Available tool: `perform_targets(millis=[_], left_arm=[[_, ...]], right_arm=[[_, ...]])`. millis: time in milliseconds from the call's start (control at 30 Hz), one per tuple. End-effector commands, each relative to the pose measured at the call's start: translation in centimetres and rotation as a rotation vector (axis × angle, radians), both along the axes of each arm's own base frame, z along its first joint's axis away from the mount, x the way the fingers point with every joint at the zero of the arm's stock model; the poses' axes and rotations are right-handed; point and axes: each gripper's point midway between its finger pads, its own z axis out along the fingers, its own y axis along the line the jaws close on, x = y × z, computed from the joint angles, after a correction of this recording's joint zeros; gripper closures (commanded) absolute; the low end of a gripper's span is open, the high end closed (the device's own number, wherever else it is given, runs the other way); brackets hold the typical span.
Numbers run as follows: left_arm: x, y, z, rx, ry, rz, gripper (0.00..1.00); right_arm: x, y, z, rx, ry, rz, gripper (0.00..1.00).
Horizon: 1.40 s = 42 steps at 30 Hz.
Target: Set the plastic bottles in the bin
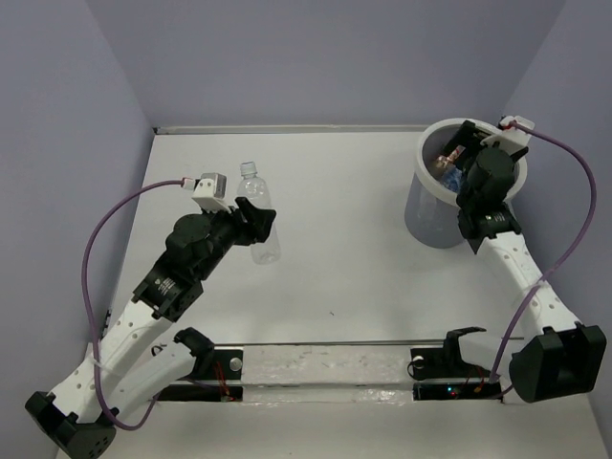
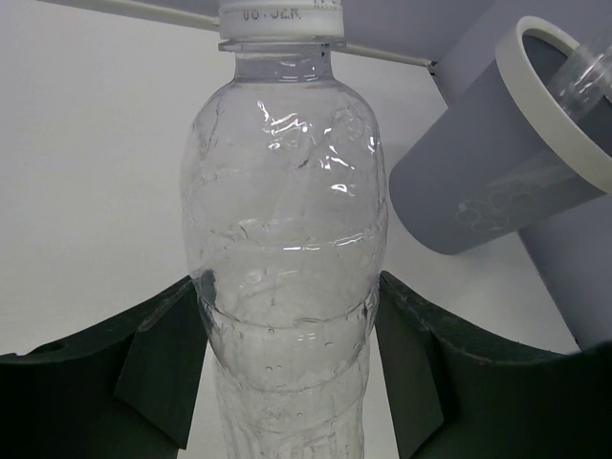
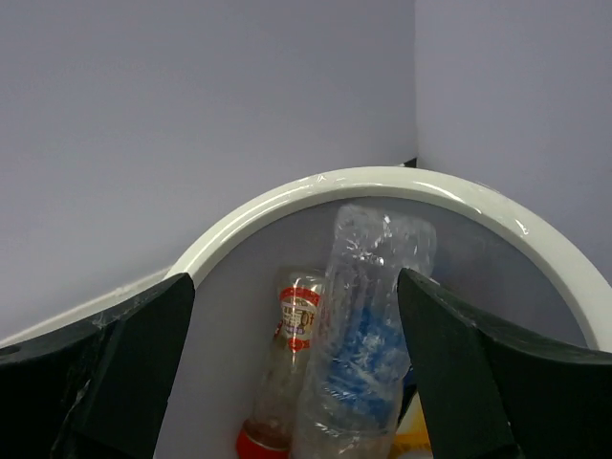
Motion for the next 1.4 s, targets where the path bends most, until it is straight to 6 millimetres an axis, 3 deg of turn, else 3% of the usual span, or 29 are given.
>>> perform_targets(millis=[0,167,300,433,500,567,667,733,833,933,1033,1233,1367], left_arm=[[-0.4,-0.5,1.3,-0.008,-0.06,-0.046,0.27],[-0.1,-0.4,0.9,0.0,-0.055,-0.036,0.27],[0.3,-0.5,0.4,0.018,-0.041,-0.03,0.27],[0.6,-0.8,0.1,0.025,-0.042,-0.037,0.27],[0.3,-1.8,0.1,0.023,-0.05,-0.097,0.27],[0.0,-3.5,0.5,0.005,-0.072,-0.185,0.27],[-0.4,-5.8,0.5,-0.022,-0.061,-0.306,0.27],[-0.6,-7.2,0.9,-0.069,-0.051,-0.365,0.27],[-0.3,-8.2,1.6,-0.136,-0.041,-0.383,0.27],[-0.4,-9.4,2.5,-0.191,-0.06,-0.42,0.27],[-1.1,-11.1,3.0,-0.209,-0.091,-0.503,0.27],[-3.0,-13.9,2.2,-0.178,-0.072,-0.625,0.27],[-3.2,-14.2,1.4,-0.157,-0.037,-0.63,0.27]], right_arm=[[-2.2,-0.3,2.9,0.08,-0.094,-0.004,0.08],[-3.7,1.4,4.0,0.106,-0.095,0.108,0.08],[-4.3,4.4,4.0,0.179,-0.089,0.279,0.08],[-5.3,9.4,3.1,0.255,-0.052,0.547,0.11],[-6.7,13.3,3.0,0.291,-0.029,0.766,0.13],[-8.6,17.1,2.5,0.352,-0.027,0.982,0.19],[-11.9,22.3,1.3,0.409,-0.009,1.243,0.2],[-14.3,25.8,0.5,0.393,0.023,1.386,0.17],[-17.1,29.2,-1.2,0.373,0.087,1.547,0.11],[-18.6,30.6,-3.1,0.353,0.124,1.628,0.05],[-18.5,30.6,-3.9,0.342,0.127,1.609,0.02],[-17.7,30.3,-2.9,0.32,0.075,1.571,0.0],[-16.9,29.7,-1.9,0.234,0.057,1.519,0.0]])
